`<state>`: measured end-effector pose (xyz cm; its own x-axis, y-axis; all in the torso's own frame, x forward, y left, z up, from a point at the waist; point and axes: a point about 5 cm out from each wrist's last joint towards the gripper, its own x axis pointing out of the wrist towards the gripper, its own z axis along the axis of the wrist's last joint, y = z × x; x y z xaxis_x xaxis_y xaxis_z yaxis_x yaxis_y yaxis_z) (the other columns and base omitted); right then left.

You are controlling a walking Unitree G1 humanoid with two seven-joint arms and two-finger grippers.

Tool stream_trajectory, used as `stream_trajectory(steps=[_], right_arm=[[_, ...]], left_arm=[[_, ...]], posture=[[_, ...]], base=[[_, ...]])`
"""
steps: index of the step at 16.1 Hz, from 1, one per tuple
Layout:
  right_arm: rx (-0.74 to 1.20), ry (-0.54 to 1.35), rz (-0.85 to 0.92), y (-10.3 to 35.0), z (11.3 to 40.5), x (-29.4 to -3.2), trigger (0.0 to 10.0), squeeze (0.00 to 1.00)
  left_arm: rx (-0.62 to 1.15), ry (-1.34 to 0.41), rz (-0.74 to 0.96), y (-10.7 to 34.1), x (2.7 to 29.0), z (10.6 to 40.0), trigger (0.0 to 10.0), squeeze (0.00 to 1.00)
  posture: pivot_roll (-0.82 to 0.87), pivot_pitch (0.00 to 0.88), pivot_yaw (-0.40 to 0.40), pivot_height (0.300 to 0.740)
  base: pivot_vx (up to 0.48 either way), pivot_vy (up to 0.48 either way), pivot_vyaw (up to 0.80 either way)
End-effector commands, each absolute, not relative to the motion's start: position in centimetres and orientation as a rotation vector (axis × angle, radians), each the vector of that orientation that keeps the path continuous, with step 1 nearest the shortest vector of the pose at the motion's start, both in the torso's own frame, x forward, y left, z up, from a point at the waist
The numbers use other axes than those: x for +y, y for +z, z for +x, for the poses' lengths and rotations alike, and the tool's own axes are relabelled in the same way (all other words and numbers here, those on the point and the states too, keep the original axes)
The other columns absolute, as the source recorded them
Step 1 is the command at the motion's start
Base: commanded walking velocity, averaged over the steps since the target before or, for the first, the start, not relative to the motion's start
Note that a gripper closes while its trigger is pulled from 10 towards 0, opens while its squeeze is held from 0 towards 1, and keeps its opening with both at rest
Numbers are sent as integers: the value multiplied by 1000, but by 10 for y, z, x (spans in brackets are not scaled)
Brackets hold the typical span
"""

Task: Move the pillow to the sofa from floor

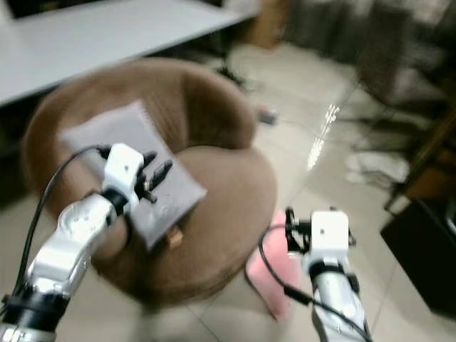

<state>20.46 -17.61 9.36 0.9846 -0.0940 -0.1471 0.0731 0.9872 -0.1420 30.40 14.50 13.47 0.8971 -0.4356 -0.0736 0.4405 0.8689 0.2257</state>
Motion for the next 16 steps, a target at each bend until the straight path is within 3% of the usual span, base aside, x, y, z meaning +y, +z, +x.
stream_trajectory(steps=[1,7,16], right_arm=[[145,-80,-143,95,206,-176,10000,0],[141,-86,-139,94,205,-179,10000,0],[126,-49,-153,94,207,-175,10000,0]], left_arm=[[35,-456,252,133,147,303,10000,0],[41,-461,264,132,146,305,10000,0],[38,-459,285,133,146,310,10000,0]], posture=[[3,24,-5,740],[-2,28,7,740],[2,19,15,740]], base=[[0,-480,800],[0,-480,0],[0,-480,800]])
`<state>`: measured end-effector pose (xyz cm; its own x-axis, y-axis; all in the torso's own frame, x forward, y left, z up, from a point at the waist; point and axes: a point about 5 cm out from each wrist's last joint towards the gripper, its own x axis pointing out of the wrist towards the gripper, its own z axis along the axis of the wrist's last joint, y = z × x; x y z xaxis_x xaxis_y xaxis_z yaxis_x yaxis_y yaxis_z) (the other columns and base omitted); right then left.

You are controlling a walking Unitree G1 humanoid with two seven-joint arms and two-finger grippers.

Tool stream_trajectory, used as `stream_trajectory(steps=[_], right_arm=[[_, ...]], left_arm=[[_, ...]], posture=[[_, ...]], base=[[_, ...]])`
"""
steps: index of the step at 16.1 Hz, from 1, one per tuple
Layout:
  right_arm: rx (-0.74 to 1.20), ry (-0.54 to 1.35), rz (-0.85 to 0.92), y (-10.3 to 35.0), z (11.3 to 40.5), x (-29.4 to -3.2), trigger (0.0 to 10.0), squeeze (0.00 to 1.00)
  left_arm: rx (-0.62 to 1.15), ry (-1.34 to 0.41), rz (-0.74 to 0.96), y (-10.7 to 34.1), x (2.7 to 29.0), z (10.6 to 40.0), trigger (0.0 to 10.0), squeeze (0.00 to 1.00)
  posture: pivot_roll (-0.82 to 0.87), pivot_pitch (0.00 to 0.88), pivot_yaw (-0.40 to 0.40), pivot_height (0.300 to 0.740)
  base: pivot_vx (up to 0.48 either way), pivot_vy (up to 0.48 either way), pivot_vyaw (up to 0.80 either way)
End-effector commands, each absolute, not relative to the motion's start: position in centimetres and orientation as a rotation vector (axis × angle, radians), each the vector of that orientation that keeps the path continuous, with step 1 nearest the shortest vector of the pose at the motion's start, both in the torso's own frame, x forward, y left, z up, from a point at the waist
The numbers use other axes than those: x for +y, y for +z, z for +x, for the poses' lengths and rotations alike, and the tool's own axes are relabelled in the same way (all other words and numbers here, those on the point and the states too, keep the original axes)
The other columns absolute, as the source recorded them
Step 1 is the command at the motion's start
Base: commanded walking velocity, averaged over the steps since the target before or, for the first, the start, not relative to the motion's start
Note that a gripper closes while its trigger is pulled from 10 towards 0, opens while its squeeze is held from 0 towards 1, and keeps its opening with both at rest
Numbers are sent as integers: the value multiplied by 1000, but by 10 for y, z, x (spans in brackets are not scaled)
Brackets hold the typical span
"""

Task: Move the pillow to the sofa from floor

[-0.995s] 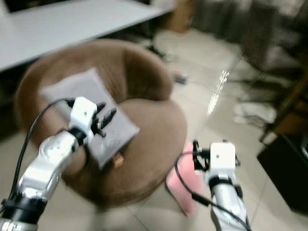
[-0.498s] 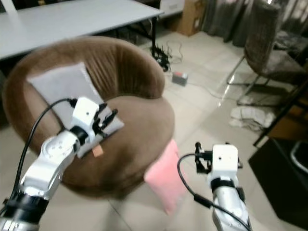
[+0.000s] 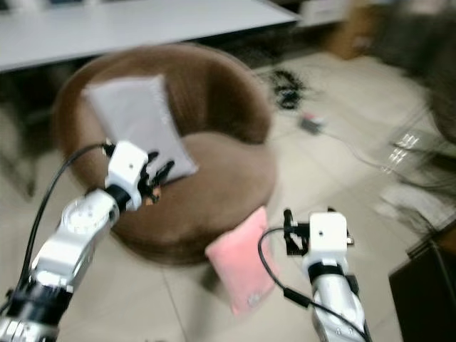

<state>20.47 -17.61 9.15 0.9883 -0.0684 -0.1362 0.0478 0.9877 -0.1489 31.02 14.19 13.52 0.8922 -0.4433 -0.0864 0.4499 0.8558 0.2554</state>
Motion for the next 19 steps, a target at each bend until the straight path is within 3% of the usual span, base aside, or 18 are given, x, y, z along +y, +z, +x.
stream_trajectory(steps=[1,19], right_arm=[[126,-48,-155,94,207,-175,10000,0],[83,-37,-177,96,210,-170,10000,0]], left_arm=[[38,-458,285,133,146,310,10000,0],[16,-392,206,124,155,304,10000,0]], posture=[[2,19,15,740],[7,27,13,740]], base=[[0,-480,800],[0,-480,800]])
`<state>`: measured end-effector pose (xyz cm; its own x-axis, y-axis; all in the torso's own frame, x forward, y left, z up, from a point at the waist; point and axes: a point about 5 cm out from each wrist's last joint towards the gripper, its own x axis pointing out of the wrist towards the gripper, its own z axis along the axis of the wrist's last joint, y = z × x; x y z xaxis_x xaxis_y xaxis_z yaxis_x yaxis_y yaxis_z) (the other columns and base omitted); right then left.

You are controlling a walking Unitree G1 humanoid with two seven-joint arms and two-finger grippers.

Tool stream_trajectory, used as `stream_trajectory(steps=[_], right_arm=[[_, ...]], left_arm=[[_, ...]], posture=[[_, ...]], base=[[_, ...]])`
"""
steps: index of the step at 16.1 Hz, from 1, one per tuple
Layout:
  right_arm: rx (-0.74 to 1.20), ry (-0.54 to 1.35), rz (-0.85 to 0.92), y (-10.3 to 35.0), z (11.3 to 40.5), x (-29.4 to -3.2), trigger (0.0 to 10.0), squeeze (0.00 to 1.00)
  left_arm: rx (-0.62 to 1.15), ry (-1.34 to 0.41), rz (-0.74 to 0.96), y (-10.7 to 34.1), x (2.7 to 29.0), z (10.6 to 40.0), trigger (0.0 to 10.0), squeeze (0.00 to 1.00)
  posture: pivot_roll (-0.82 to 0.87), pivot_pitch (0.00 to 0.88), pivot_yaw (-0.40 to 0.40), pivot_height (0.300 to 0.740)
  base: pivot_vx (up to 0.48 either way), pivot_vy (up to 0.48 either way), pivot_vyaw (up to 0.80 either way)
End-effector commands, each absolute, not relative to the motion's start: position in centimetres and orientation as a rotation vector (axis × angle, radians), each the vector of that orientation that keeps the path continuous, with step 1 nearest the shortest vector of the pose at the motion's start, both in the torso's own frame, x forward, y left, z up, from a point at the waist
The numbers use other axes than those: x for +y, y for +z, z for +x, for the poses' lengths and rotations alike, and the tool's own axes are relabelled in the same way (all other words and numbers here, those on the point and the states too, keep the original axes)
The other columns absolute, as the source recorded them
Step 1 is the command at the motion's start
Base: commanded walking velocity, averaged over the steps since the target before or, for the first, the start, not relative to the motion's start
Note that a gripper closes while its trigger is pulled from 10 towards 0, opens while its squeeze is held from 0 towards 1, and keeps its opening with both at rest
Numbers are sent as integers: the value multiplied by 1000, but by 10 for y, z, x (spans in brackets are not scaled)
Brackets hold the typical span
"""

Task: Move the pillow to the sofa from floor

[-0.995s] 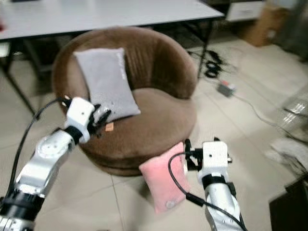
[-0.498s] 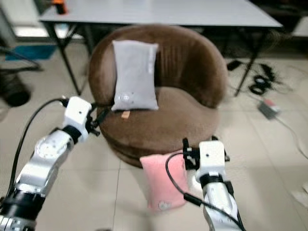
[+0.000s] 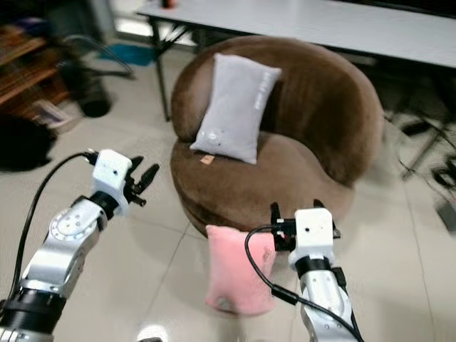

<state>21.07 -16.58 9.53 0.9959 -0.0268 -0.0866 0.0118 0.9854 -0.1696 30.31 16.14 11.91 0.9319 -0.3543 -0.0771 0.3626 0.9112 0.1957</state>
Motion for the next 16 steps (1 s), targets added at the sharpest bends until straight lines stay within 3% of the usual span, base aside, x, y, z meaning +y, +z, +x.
stream_trajectory(steps=[1,5,9,14,16], right_arm=[[78,-42,-181,96,211,-170,10000,0],[53,-109,-190,98,219,-177,10000,0],[33,-185,-140,98,247,-185,10000,0],[-1,-152,-157,103,265,-185,10000,0],[12,-133,-145,102,262,-184,10000,0]], left_arm=[[10,-376,185,123,157,303,10000,0],[-68,-315,168,120,167,292,10000,0],[-163,-231,185,125,173,275,10000,0],[-187,-211,213,125,173,271,10000,0],[-165,-225,194,123,171,274,10000,0]], posture=[[6,25,12,740],[3,16,15,740],[17,16,19,740],[30,32,-7,740],[25,35,-14,740]], base=[[0,-480,800],[0,-480,800],[0,-480,800],[0,-480,800],[0,0,400]])
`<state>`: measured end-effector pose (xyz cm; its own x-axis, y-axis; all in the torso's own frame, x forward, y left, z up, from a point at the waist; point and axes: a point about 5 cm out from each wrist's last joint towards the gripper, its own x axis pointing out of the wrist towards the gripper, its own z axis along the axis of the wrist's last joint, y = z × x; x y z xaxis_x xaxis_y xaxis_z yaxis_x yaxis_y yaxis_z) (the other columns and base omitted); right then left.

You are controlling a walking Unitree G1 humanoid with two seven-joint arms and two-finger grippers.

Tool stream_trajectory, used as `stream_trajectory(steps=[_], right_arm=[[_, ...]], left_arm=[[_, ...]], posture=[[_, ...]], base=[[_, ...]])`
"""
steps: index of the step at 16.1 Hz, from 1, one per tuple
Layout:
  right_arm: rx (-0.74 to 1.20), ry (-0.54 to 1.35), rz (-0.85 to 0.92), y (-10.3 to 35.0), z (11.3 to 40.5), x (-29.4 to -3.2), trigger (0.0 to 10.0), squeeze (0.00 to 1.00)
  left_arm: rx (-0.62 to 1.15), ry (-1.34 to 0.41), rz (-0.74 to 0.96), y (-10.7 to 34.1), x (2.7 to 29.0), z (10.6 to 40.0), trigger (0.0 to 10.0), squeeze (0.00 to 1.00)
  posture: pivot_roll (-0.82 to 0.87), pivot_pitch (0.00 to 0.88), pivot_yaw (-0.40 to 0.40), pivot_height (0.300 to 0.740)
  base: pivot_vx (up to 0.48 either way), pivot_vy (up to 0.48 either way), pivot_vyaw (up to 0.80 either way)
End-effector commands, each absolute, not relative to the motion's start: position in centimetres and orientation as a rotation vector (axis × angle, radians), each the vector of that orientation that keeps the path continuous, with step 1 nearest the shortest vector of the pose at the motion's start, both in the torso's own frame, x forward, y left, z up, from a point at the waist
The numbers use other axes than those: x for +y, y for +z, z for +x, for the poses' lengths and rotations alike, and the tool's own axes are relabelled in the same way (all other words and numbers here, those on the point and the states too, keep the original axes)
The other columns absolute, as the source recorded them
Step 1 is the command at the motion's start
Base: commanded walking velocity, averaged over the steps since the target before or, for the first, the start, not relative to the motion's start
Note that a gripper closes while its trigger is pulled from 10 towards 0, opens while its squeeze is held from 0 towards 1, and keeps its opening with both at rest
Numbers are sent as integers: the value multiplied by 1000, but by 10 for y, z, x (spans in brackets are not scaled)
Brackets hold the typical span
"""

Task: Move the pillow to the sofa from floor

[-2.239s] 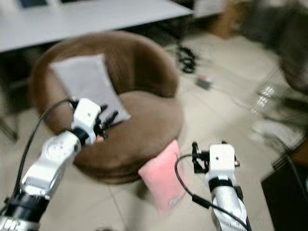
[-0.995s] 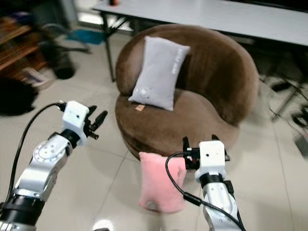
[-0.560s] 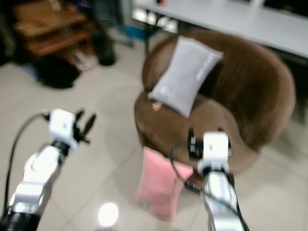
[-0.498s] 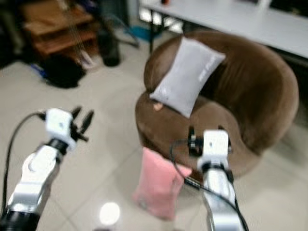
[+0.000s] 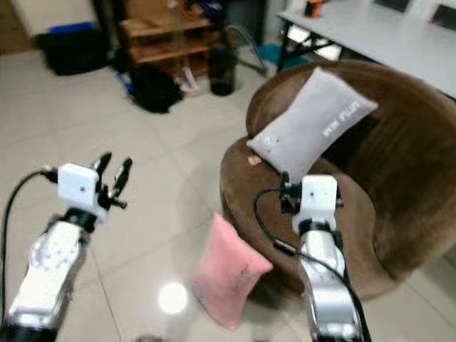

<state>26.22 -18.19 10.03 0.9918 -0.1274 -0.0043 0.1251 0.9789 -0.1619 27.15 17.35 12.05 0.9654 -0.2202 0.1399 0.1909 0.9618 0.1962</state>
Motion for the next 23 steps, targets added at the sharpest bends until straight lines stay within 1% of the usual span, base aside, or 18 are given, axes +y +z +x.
stream_trajectory(steps=[1,3,6,7,11,13,18,23], right_arm=[[12,-133,-145,102,262,-184,10000,0],[35,-51,-104,99,246,-174,10000,0],[46,-56,-113,96,239,-174,10000,0],[47,-54,-113,95,236,-173,10000,0],[45,-44,-108,97,235,-170,10000,0],[51,-73,-84,97,236,-171,10000,0],[61,-39,-73,94,235,-165,10000,0],[71,-5,-59,92,231,-164,10000,0]], left_arm=[[-165,-225,194,123,171,274,10000,0],[-183,-289,214,128,165,280,10000,0],[-191,-305,187,131,162,283,10000,0],[-192,-318,183,132,160,284,10000,0],[-191,-328,183,133,159,286,10000,0],[-183,-330,193,133,160,287,10000,0],[-132,-351,199,126,164,285,10000,0],[-119,-366,173,119,167,279,10000,0]], posture=[[25,35,-14,740],[17,39,-17,740],[6,41,-8,740],[5,42,-6,740],[6,40,-2,740],[12,41,-4,740],[23,43,-7,740],[22,42,-3,695]], base=[[0,0,0],[0,0,0],[86,0,0],[296,0,688],[309,0,800],[309,0,0],[0,0,0],[0,0,0]])
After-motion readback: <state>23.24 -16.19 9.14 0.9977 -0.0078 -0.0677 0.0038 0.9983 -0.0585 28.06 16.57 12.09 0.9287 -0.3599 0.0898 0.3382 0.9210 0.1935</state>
